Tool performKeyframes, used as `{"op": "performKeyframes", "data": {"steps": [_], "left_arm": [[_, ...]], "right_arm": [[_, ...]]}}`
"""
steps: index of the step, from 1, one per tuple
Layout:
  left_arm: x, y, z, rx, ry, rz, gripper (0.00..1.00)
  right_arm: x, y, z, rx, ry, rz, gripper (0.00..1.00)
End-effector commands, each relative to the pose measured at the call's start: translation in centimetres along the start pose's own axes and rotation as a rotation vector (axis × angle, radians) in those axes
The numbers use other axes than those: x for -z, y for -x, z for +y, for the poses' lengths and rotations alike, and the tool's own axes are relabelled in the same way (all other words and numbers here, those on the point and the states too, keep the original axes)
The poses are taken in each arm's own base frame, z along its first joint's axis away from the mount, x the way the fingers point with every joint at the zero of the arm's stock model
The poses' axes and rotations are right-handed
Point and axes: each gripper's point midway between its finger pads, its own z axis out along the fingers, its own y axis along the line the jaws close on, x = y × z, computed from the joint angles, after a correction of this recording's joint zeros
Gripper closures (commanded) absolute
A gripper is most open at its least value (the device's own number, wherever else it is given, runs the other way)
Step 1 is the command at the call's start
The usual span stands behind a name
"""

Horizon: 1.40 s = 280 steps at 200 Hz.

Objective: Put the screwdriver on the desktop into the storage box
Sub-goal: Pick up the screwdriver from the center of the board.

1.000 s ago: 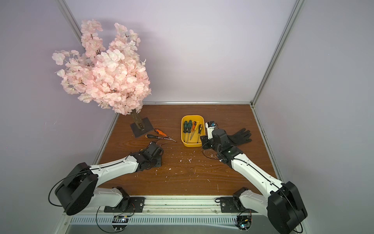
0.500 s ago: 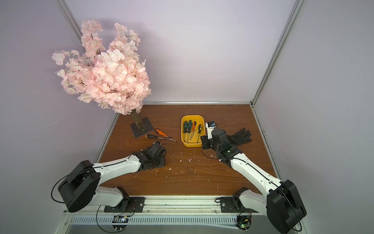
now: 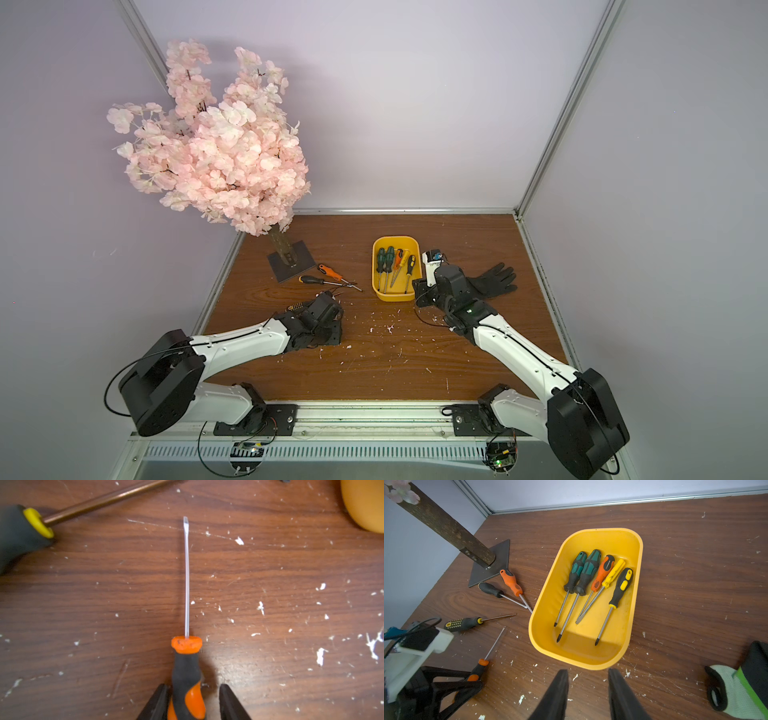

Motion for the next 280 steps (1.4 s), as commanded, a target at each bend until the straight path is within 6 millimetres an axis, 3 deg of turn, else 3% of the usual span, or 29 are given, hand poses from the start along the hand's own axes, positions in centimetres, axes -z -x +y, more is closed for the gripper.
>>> {"op": "performKeyframes", "data": {"steps": [1, 44, 88, 148, 197, 280], "left_arm": [[0.1, -2.0, 0.4, -0.004, 0.021, 0.051, 0.58], [-0.1, -3.1, 0.5, -0.016, 0.04, 0.066, 0.73], [1.8, -0.9, -1.3, -0.062, -0.013, 0.016, 0.85], [4.6, 1.2, -5.5, -0.167, -0.164, 0.019, 0.87], [8.1, 4.4, -9.7, -0.25, -0.289, -0.02, 0.89], [12.5, 6.5, -14.6, -0.402, -0.52, 0.016, 0.9]], "right_arm": [[0.4, 1.2, 0.2, -0.008, 0.008, -0.047, 0.62], [0.4, 1.3, 0.2, -0.006, 0.009, -0.048, 0.62], [0.8, 2.1, 0.3, 0.02, 0.009, -0.073, 0.62], [2.5, 3.8, 0.1, 0.003, 0.012, -0.17, 0.59], [3.8, 4.9, 0.3, 0.05, 0.024, -0.231, 0.6], [7.1, 5.2, 2.8, 0.43, 0.135, -0.397, 0.51]]}}
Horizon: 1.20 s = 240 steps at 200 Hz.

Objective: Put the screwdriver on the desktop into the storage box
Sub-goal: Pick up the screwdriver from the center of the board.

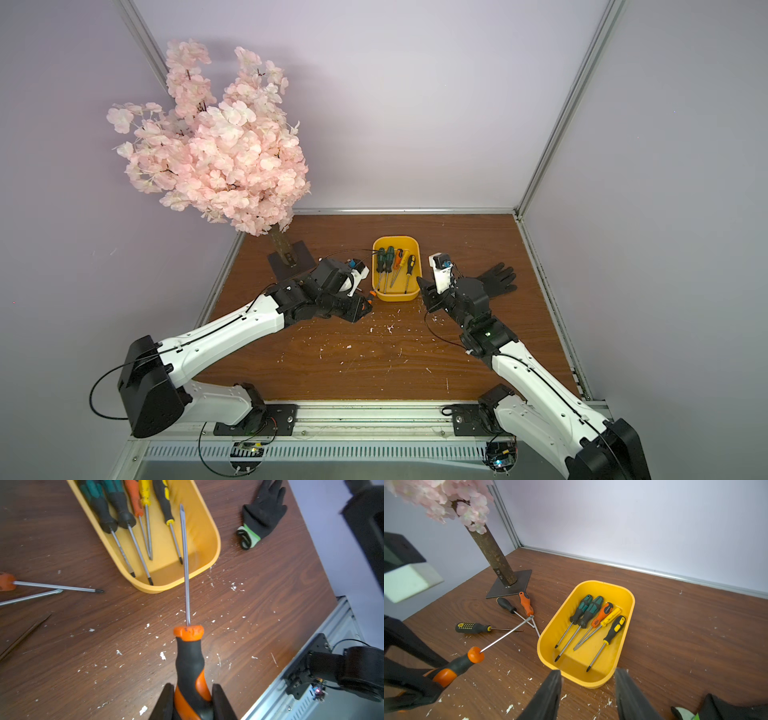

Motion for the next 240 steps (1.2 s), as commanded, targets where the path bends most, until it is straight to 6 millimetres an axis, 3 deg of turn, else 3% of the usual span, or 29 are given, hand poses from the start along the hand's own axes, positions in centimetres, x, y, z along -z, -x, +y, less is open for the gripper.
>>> {"op": "performKeyframes", "data": {"steps": [1, 34, 67, 71, 76, 82, 104, 135, 159, 191, 213, 240], "left_arm": [[0.8, 0.3, -1.4, -0.055, -0.092, 0.04, 0.9], [1.9, 0.8, -3.8, -0.104, -0.209, 0.068, 0.89], [2.1, 0.5, -4.8, -0.13, -0.267, 0.102, 0.9], [2.1, 0.6, -4.8, -0.131, -0.271, 0.103, 0.9], [2.1, 0.5, -4.9, -0.133, -0.277, 0.107, 0.9], [2.1, 0.5, -5.0, -0.134, -0.281, 0.111, 0.9], [2.1, 0.7, -5.2, -0.142, -0.282, 0.114, 0.9], [2.3, 1.1, -5.3, -0.148, -0.289, 0.109, 0.9], [2.3, 1.2, -5.3, -0.15, -0.294, 0.117, 0.9], [2.4, 1.1, -5.5, -0.154, -0.299, 0.13, 0.9], [2.4, 1.1, -5.7, -0.156, -0.312, 0.133, 0.91], [2.4, 1.2, -6.0, -0.158, -0.335, 0.139, 0.92]], "right_arm": [[0.9, 2.5, 1.3, 0.172, 0.07, -0.117, 0.51], [2.8, 2.6, 4.7, 0.419, 0.236, -0.221, 0.51], [3.6, 2.2, 6.5, 0.64, 0.323, -0.235, 0.48], [3.6, 2.0, 6.7, 0.672, 0.332, -0.229, 0.35], [3.6, 1.8, 6.9, 0.708, 0.34, -0.222, 0.05], [3.6, 1.6, 7.1, 0.754, 0.348, -0.214, 0.01], [3.6, 1.7, 7.5, 0.885, 0.35, -0.215, 0.02], [3.4, 3.0, 7.8, 0.916, 0.333, -0.238, 0.01], [3.0, 2.2, 8.2, 0.967, 0.373, -0.19, 0.01], [2.8, 1.4, 9.2, 1.05, 0.409, -0.167, 0.28], [2.9, 1.1, 9.6, 1.137, 0.388, -0.16, 0.34], [2.7, 0.6, 9.7, 1.211, 0.386, -0.137, 0.34]]}}
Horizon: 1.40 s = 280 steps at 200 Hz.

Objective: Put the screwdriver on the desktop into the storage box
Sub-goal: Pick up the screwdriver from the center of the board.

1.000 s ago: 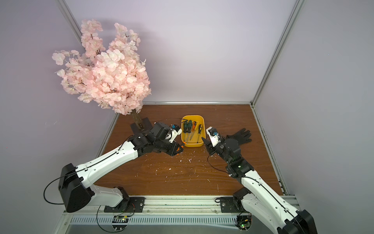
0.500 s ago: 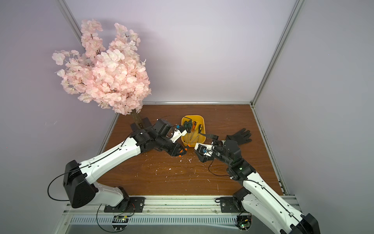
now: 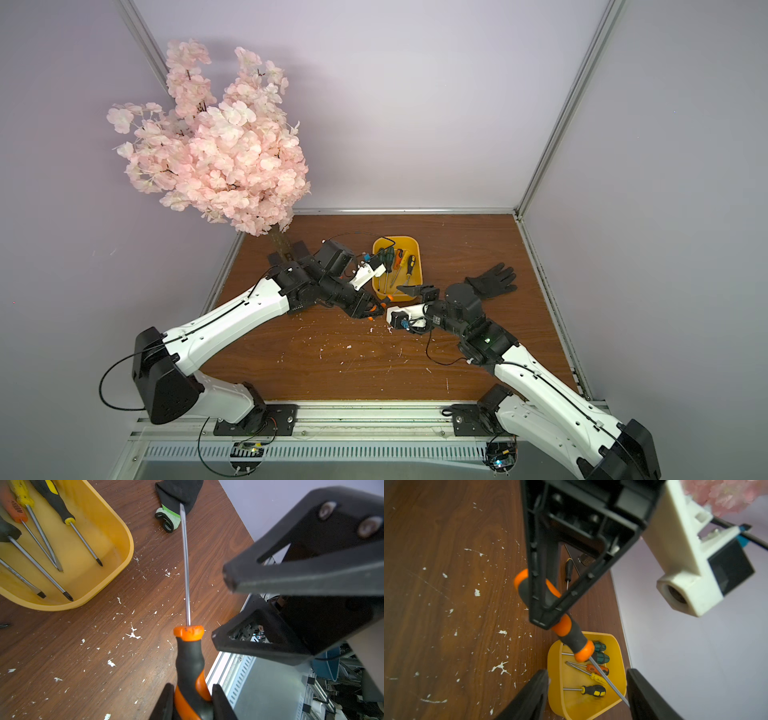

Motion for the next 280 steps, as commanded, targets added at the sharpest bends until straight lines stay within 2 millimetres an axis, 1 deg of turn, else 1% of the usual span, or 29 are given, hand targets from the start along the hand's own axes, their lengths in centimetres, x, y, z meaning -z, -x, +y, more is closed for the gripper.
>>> {"op": "performKeyframes", "data": {"steps": [1, 8, 33, 60, 96, 115, 148, 159, 167, 177, 191, 229, 249, 258, 280], "left_arm": [[0.3, 0.3, -0.5, -0.011, -0.035, 0.011, 0.92], [0.3, 0.3, -0.6, -0.012, -0.043, 0.012, 0.92], [0.2, 0.1, -0.8, -0.014, -0.055, 0.023, 0.92], [0.3, -0.1, -1.0, -0.015, -0.065, 0.028, 0.93], [0.2, -0.4, -1.1, -0.014, -0.074, 0.035, 0.94], [0.2, -0.4, -1.1, -0.016, -0.075, 0.036, 0.95], [0.2, -0.4, -1.3, -0.019, -0.083, 0.041, 0.96], [0.2, -0.4, -1.1, -0.019, -0.077, 0.045, 0.97], [0.2, -0.4, -1.1, -0.019, -0.075, 0.049, 0.97], [0.1, -0.4, -1.1, -0.02, -0.074, 0.05, 0.97], [0.1, -0.3, -1.1, -0.02, -0.076, 0.05, 0.98], [0.1, -0.2, -1.1, -0.024, -0.075, 0.048, 0.98], [0.1, -0.2, -1.0, -0.022, -0.072, 0.049, 0.98], [0.1, -0.2, -0.9, -0.02, -0.071, 0.049, 0.98], [-0.1, -0.3, -0.7, -0.017, -0.063, 0.052, 0.98]], "right_arm": [[0.3, 0.5, -1.3, 0.107, -0.027, 0.03, 0.34], [0.1, 0.5, -1.3, 0.121, -0.028, 0.033, 0.35], [-0.2, 0.8, -1.8, 0.138, -0.035, 0.026, 0.45], [-0.9, 0.9, -2.0, 0.153, -0.017, 0.028, 0.52], [-1.4, 1.3, -1.8, 0.156, 0.026, 0.013, 0.5], [-1.8, 1.2, -1.1, 0.156, 0.068, 0.019, 0.5], [-2.0, 1.5, -0.7, 0.161, 0.091, 0.014, 0.5], [-2.1, 1.6, -0.6, 0.16, 0.102, 0.017, 0.52], [-2.1, 1.6, -0.5, 0.159, 0.108, 0.017, 0.57], [-2.1, 1.7, -0.3, 0.16, 0.115, 0.013, 0.58], [-2.1, 1.7, -0.2, 0.158, 0.116, 0.013, 0.64], [-2.3, 1.7, 0.2, 0.155, 0.135, 0.016, 0.65], [-2.4, 1.9, 0.1, 0.155, 0.136, 0.014, 0.67], [-2.4, 2.0, 0.1, 0.154, 0.134, 0.011, 0.7], [-2.5, 2.2, 0.0, 0.153, 0.142, 0.014, 0.82]]}}
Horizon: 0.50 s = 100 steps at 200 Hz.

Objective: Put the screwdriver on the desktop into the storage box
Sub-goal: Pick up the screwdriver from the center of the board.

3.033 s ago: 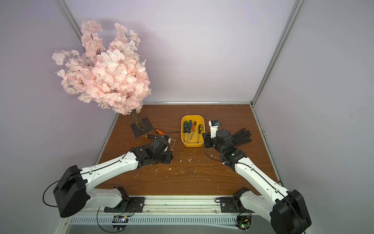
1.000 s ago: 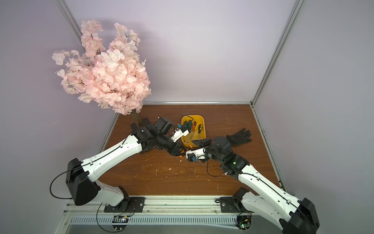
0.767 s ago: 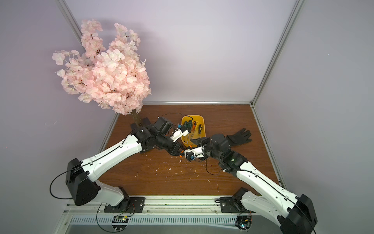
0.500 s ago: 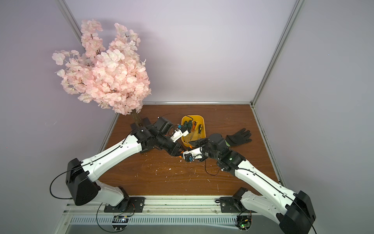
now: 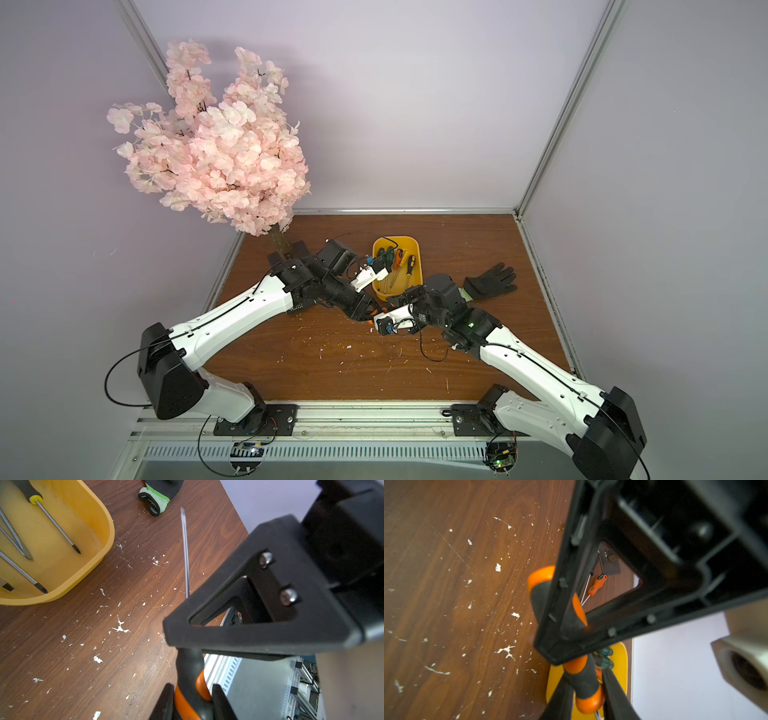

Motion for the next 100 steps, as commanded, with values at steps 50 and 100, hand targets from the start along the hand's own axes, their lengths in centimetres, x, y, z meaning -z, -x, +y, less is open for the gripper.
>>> {"op": "performKeyframes", "data": {"steps": [50, 100], "left_arm": [[1.4, 1.4, 1.2, 0.001, 0.061, -0.052, 0.72], [6.4, 3.7, 5.8, 0.096, 0.342, -0.225, 0.37]], "right_arm": [[0.4, 1.4, -1.7, -0.035, -0.035, -0.019, 0.91], [-0.1, 0.1, -1.9, -0.174, -0.089, 0.022, 0.93]]}}
